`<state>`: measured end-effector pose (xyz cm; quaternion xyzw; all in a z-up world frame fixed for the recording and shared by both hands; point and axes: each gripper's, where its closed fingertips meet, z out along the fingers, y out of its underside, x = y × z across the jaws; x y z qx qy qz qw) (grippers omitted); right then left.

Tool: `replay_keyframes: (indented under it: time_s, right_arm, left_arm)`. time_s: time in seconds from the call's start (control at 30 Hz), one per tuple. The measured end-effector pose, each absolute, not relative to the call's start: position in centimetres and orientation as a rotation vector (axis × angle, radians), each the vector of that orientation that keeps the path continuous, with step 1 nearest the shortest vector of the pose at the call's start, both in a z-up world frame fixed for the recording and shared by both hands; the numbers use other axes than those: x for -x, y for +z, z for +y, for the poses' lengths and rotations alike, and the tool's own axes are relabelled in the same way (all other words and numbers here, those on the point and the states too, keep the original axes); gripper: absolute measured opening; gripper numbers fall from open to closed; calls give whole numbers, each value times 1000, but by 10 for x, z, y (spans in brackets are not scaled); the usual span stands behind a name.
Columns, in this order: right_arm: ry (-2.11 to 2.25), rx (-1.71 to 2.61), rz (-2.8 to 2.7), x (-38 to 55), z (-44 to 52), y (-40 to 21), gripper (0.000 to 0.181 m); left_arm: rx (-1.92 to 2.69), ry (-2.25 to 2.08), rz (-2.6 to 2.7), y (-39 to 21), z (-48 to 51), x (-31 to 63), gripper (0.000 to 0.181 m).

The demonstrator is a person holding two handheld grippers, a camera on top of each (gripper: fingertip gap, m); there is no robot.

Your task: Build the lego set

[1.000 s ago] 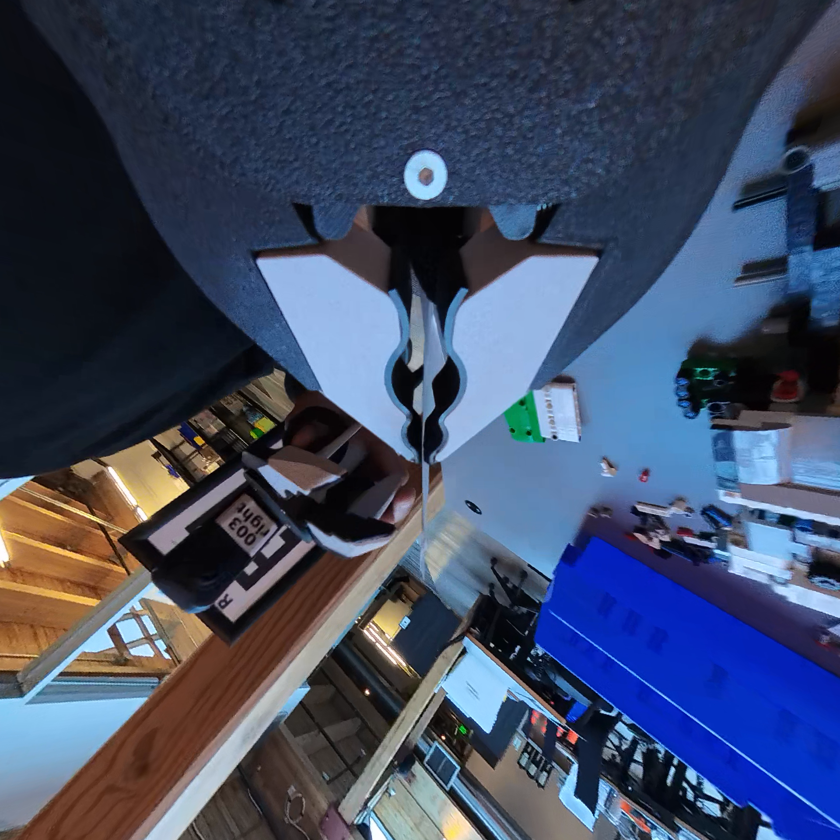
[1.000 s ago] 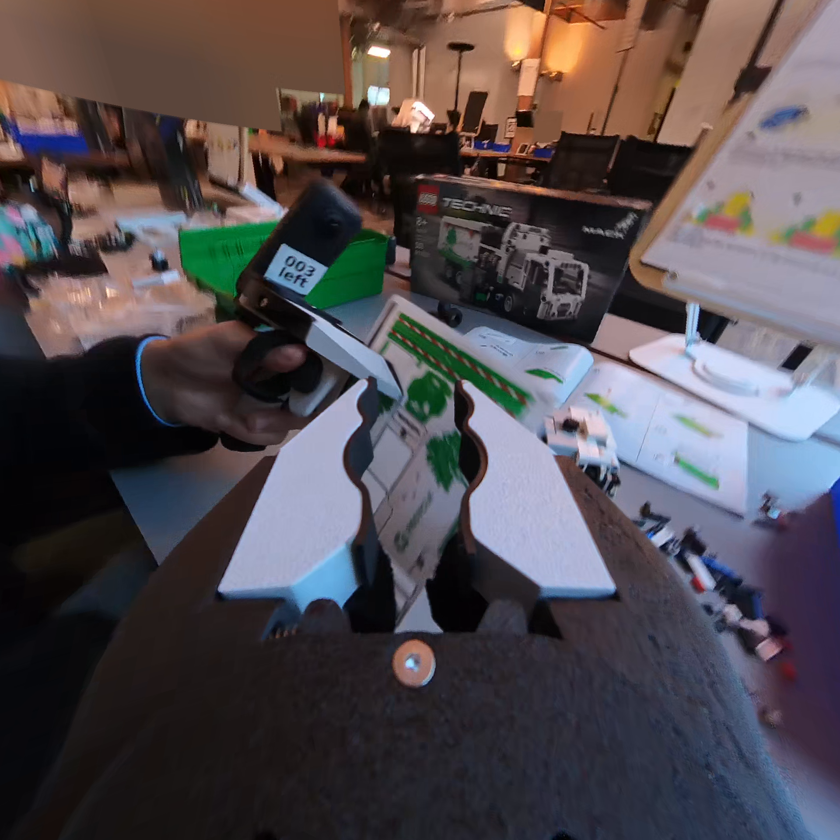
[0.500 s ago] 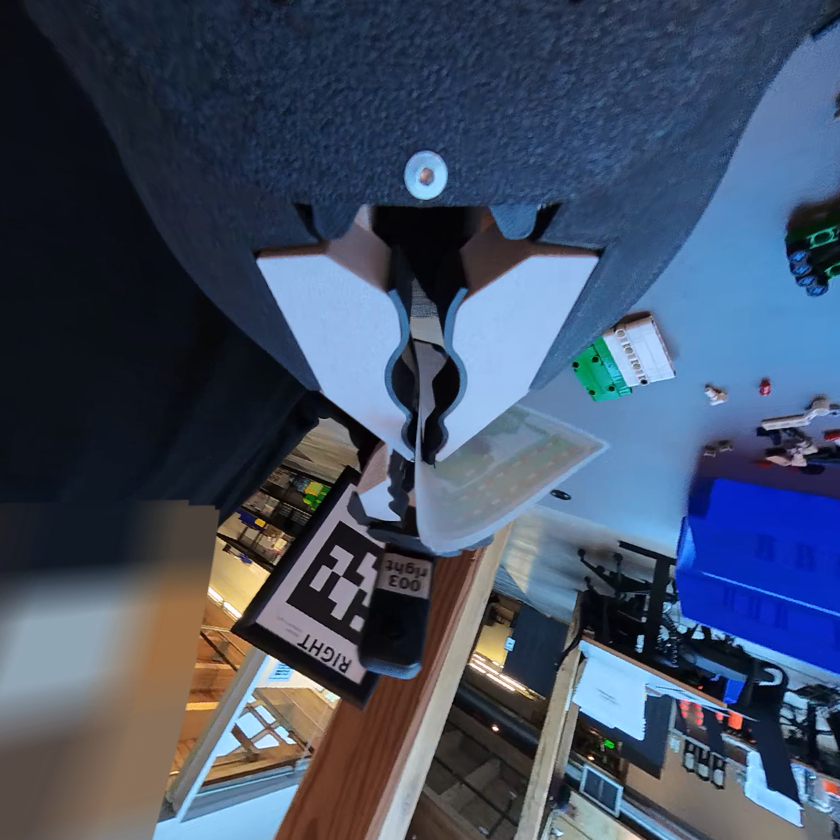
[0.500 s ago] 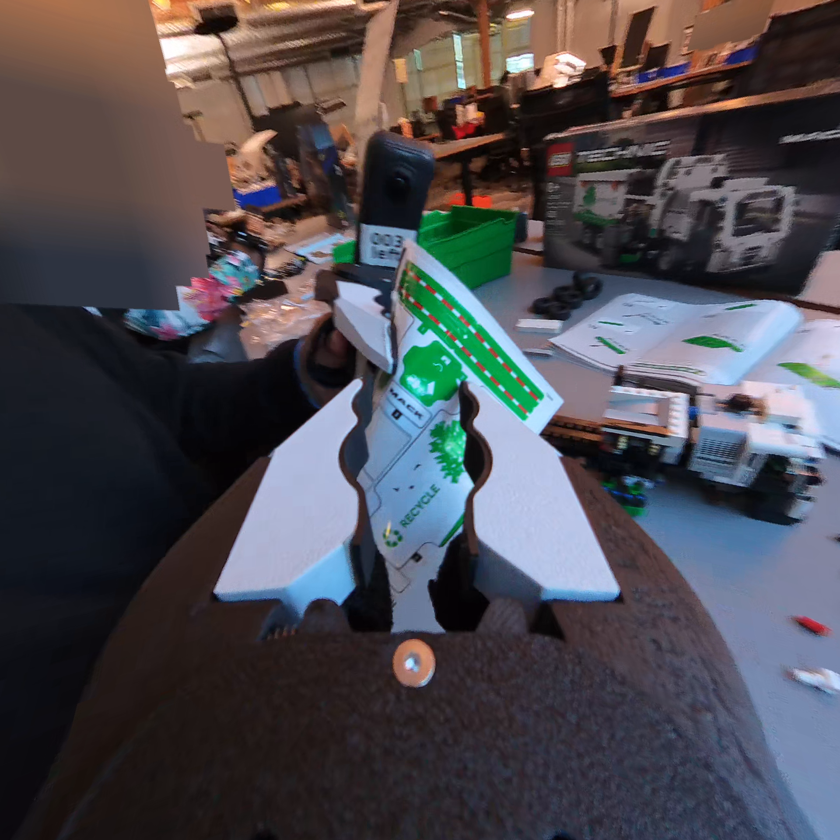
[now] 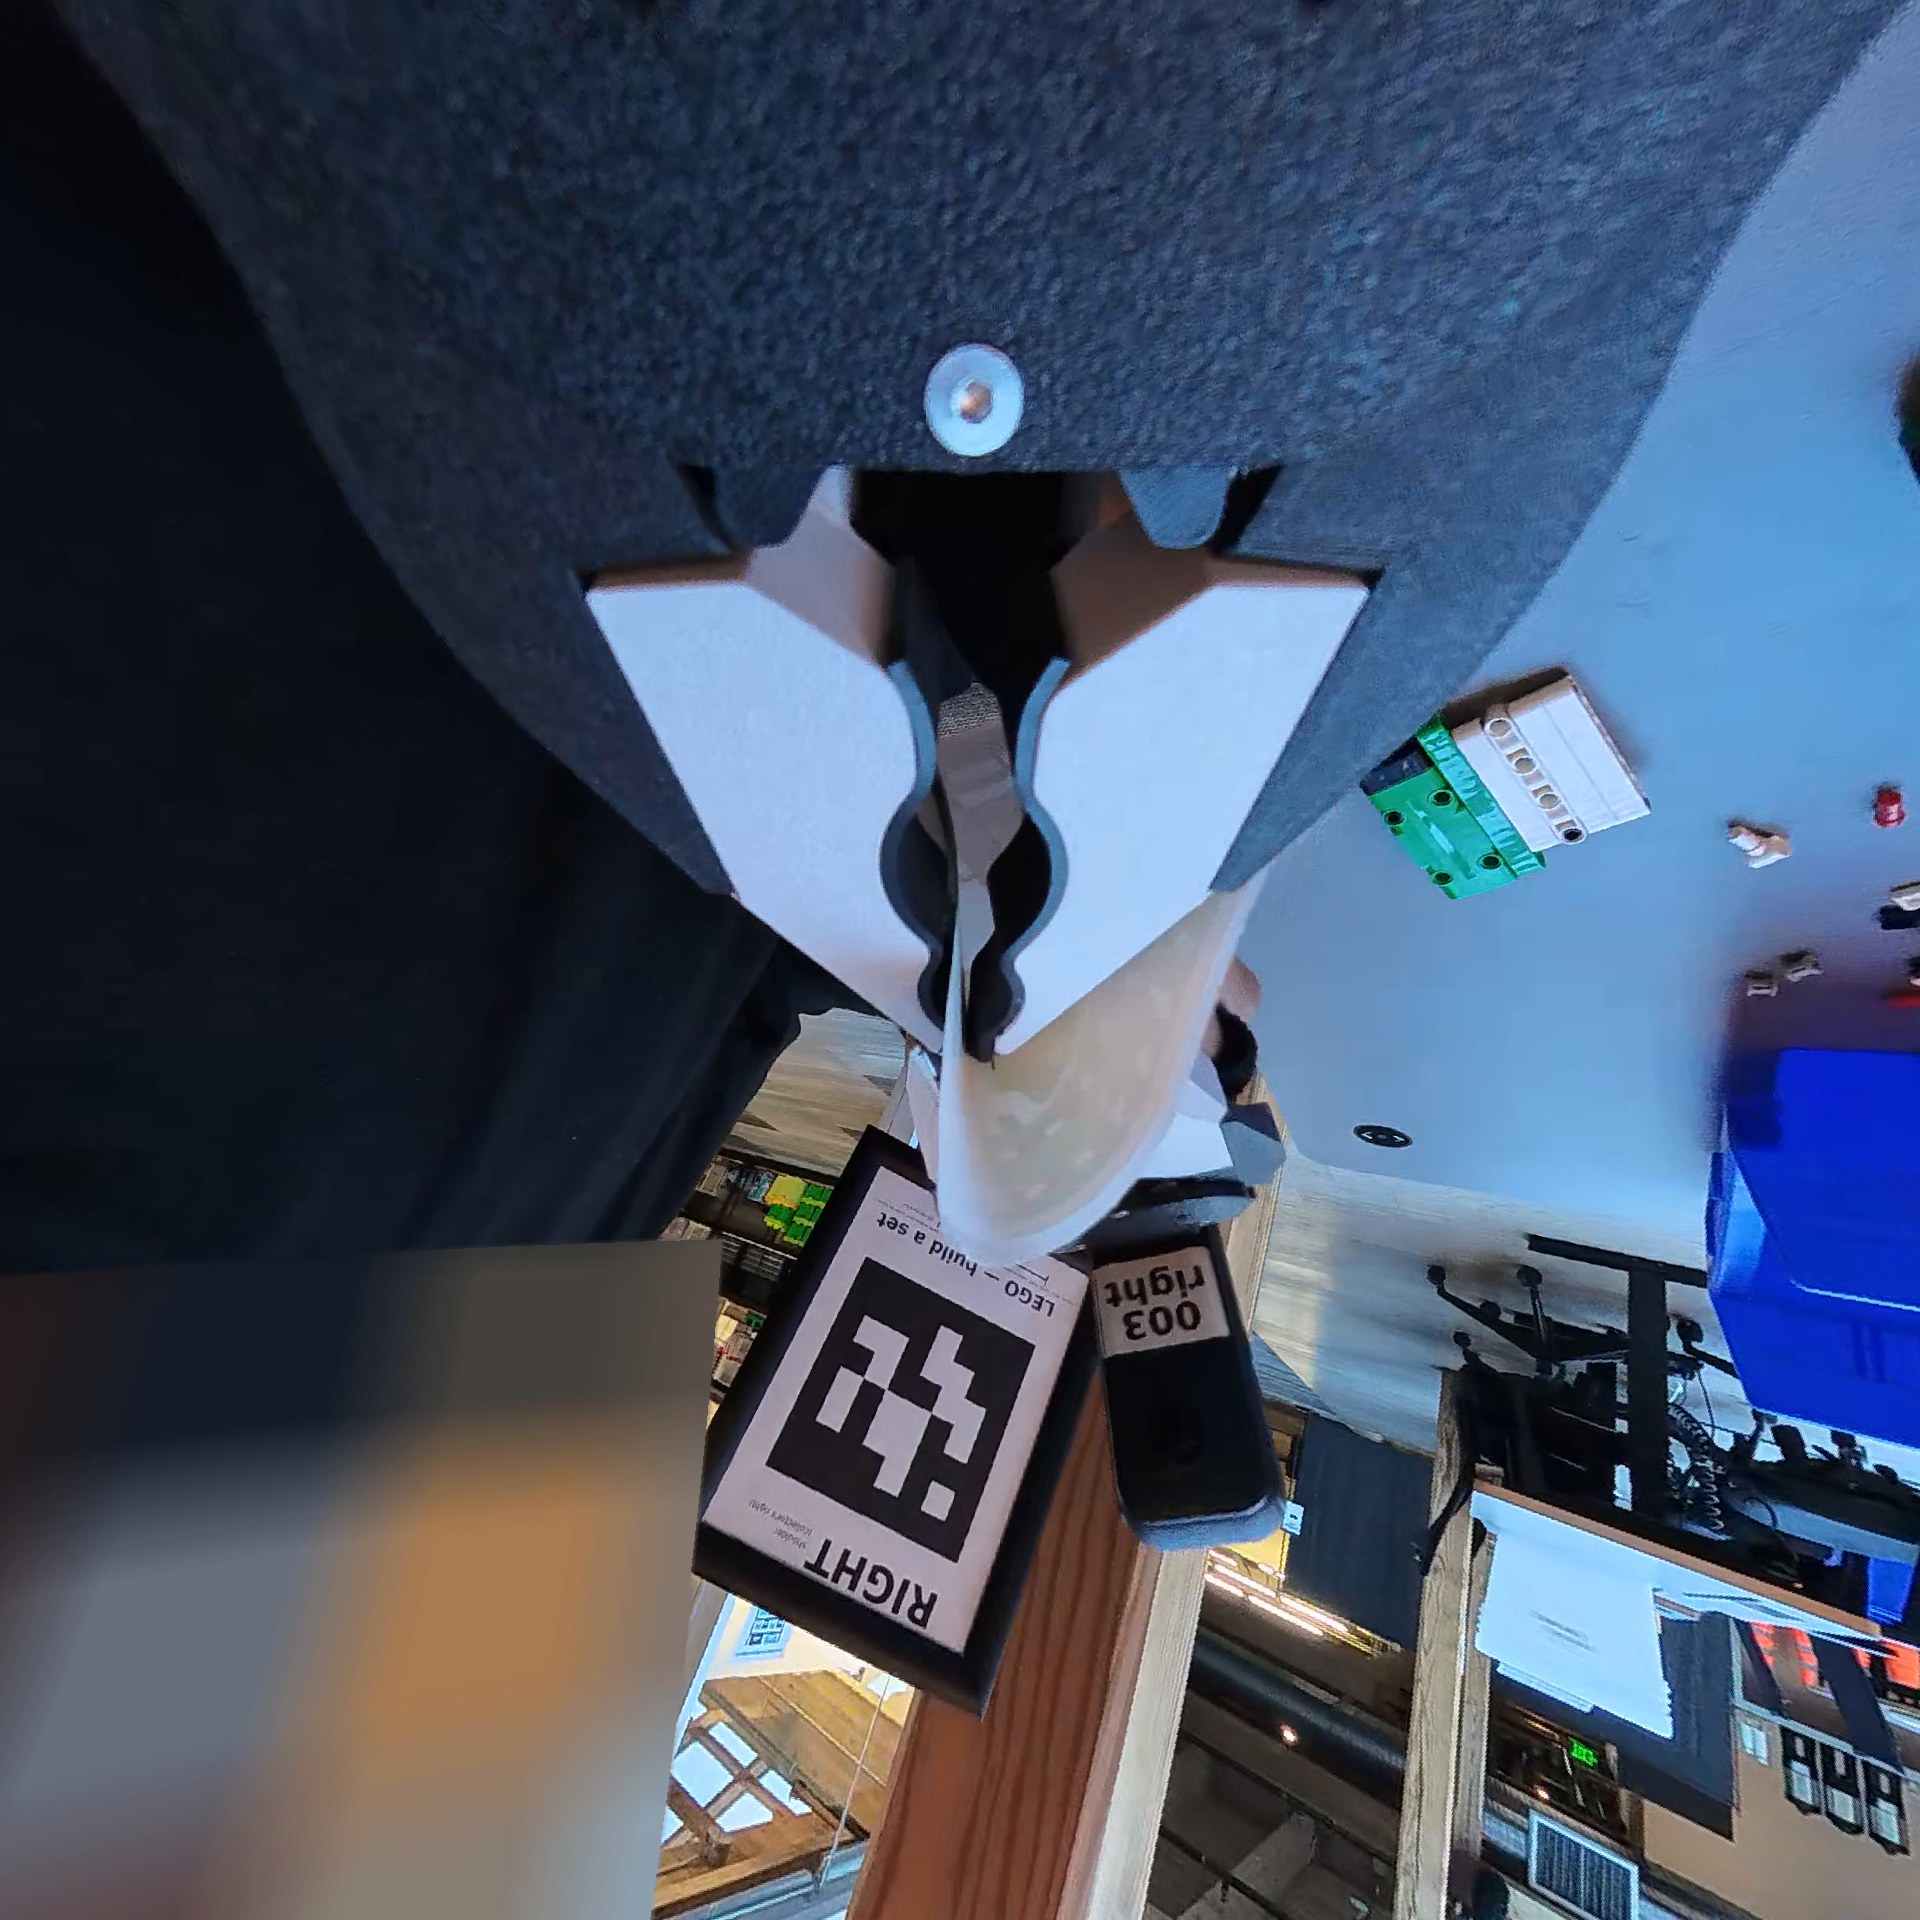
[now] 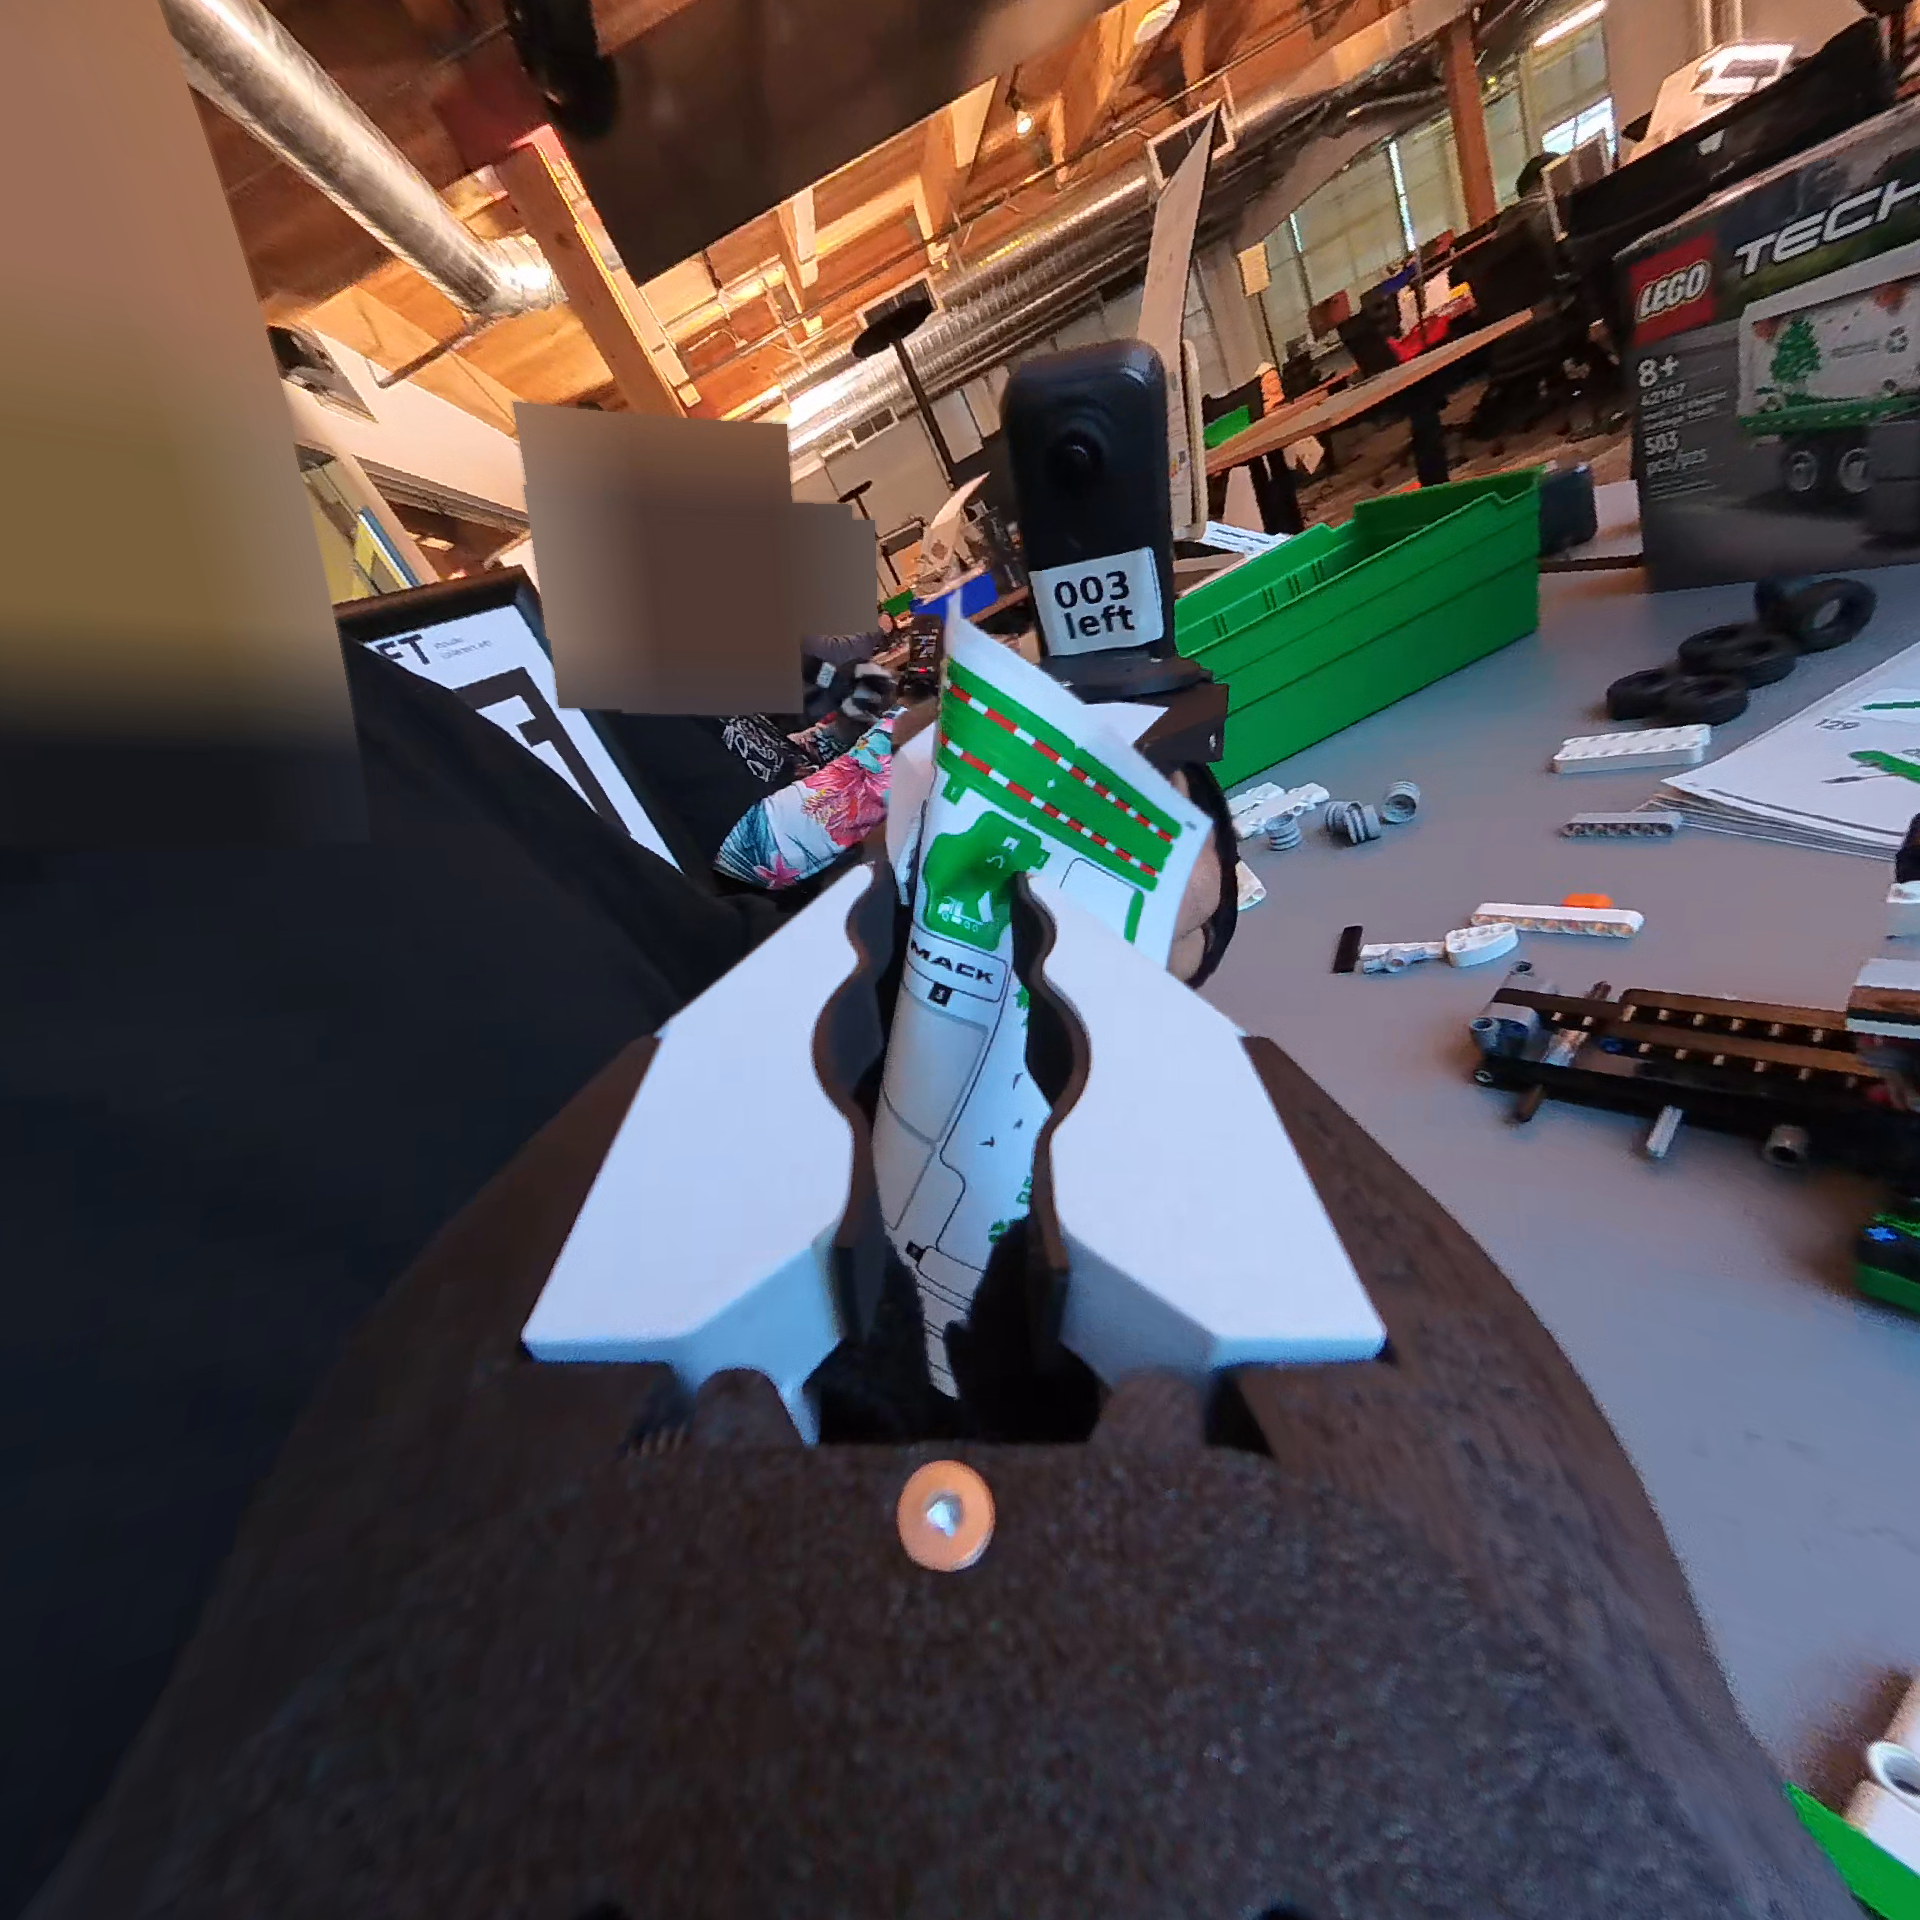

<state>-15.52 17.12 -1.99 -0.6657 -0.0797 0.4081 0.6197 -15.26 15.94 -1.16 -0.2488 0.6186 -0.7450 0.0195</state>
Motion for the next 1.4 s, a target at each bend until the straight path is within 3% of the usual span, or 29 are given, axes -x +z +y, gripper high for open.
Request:
replay_keyframes:
  time_s: [0.83,1.4]
  right_arm:
    - [1030,1461,-160,147,170,-11,7]
    - [922,1475,-11,115,178,-20,0]
  left_arm:
    - [767,-2276,1934,-13,158,153,0]
    - [1040,-2146,1831,-30,184,129,0]
